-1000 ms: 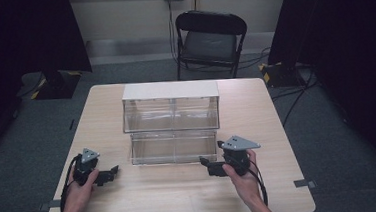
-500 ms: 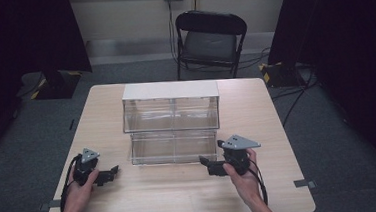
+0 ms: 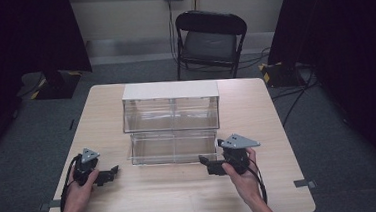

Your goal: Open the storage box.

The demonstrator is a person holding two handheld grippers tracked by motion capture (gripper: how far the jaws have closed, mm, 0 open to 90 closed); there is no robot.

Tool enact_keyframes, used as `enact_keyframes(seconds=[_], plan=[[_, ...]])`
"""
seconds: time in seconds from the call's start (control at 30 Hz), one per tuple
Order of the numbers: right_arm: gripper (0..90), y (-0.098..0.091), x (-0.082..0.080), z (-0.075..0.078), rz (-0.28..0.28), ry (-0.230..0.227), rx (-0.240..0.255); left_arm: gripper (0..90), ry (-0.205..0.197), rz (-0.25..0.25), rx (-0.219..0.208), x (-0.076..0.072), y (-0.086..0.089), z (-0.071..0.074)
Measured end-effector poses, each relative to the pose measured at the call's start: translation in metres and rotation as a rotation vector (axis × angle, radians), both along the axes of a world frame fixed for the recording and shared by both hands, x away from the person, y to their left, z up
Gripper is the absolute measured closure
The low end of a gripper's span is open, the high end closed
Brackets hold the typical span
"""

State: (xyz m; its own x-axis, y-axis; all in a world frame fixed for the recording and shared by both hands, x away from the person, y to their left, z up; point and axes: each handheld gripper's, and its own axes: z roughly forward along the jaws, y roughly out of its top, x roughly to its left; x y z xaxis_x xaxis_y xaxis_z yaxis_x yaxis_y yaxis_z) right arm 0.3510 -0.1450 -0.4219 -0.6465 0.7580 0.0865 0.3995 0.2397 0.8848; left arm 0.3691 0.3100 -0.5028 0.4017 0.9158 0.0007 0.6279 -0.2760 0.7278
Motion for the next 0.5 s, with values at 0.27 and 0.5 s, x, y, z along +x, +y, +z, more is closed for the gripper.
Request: enact_keyframes(seconds=[0.27, 0.5], plan=[[13.3, -0.0005, 0.0008, 0.003, 0.004, -0.006, 0.009, 6.3, 0.001, 0.001, -0.003, 0.0, -0.0002, -0.0001], [13.3, -0.0014, 0.0007, 0.0056, -0.003, -0.01, 0.012, 6.4, 0.001, 0.001, -0.003, -0.0001, -0.0001, -0.0001]])
